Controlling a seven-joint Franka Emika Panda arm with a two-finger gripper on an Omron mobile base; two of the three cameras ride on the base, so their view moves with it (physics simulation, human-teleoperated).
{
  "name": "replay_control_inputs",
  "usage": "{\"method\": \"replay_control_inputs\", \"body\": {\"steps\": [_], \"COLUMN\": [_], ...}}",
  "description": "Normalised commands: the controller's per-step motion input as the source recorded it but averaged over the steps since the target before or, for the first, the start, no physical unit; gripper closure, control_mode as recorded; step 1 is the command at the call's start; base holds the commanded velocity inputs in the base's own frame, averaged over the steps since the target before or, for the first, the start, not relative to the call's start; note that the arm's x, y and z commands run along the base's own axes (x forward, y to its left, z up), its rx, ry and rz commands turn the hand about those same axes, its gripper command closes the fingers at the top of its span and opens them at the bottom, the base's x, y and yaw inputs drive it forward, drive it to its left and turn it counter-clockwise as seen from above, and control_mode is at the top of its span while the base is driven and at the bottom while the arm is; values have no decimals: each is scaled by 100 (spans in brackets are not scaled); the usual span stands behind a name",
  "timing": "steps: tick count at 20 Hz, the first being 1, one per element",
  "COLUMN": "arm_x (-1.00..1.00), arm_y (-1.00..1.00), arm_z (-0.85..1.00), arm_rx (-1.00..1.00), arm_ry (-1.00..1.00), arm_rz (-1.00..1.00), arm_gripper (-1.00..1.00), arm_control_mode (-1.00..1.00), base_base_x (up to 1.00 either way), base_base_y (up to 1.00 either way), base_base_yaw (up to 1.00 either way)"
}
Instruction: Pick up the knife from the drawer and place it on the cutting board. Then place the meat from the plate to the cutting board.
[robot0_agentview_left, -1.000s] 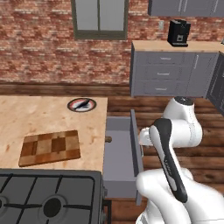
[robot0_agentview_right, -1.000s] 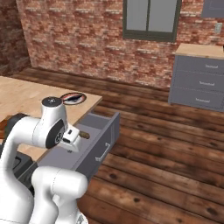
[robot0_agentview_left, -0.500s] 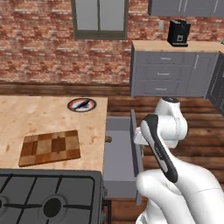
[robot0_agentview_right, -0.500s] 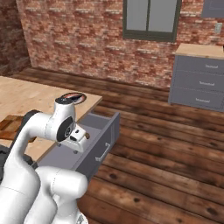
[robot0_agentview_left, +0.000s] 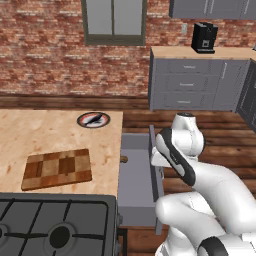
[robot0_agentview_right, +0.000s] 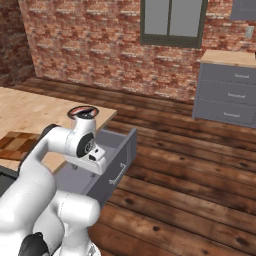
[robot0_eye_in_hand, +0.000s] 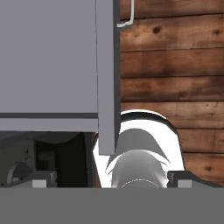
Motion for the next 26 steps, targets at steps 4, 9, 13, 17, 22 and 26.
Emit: {"method": "replay_control_inputs", "body": {"steps": [4, 9, 13, 17, 22, 26], "arm_x": [31, 40, 44, 37, 38, 35], "arm_y": [0, 0, 0, 0, 0, 0], "arm_z": [-34, -22, -14, -20, -28, -30], "arm_rx": [0, 0, 0, 0, 0, 0], "arm_ry": [3, 0, 0, 0, 0, 0], "arm_rz": [0, 3, 3, 5, 6, 7], "arm_gripper": [-100, -100, -100, -100, -100, -100], "arm_control_mode": [-100, -100, -100, -100, -100, -100], "base_base_x": [0, 0, 0, 0, 0, 0], "base_base_y": [0, 0, 0, 0, 0, 0], "base_base_yaw": [0, 0, 0, 0, 0, 0]}}
